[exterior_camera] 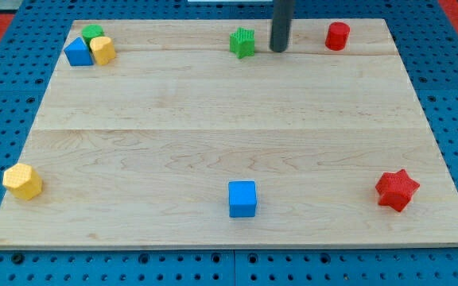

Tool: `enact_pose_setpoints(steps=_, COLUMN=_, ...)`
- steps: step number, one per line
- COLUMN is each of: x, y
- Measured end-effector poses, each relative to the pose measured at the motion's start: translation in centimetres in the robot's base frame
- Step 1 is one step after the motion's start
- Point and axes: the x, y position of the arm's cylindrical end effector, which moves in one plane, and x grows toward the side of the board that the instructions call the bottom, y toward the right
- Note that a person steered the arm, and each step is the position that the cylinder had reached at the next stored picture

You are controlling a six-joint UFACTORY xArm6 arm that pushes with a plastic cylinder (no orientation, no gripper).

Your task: Slide the green star to the yellow heart

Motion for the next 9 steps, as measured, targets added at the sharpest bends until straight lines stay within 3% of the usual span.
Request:
enact_pose_setpoints(steps=3, x=-6.0, y=-9.6)
enact_pose_setpoints(steps=4, x=-5.9, y=-11.1)
enact_pose_setpoints(steps=6, x=-4.9, y=-7.0)
enact_pose_setpoints(steps=8, x=-4.2, y=-14.5)
enact_pose_setpoints(steps=9, x=-4.2, y=-11.9)
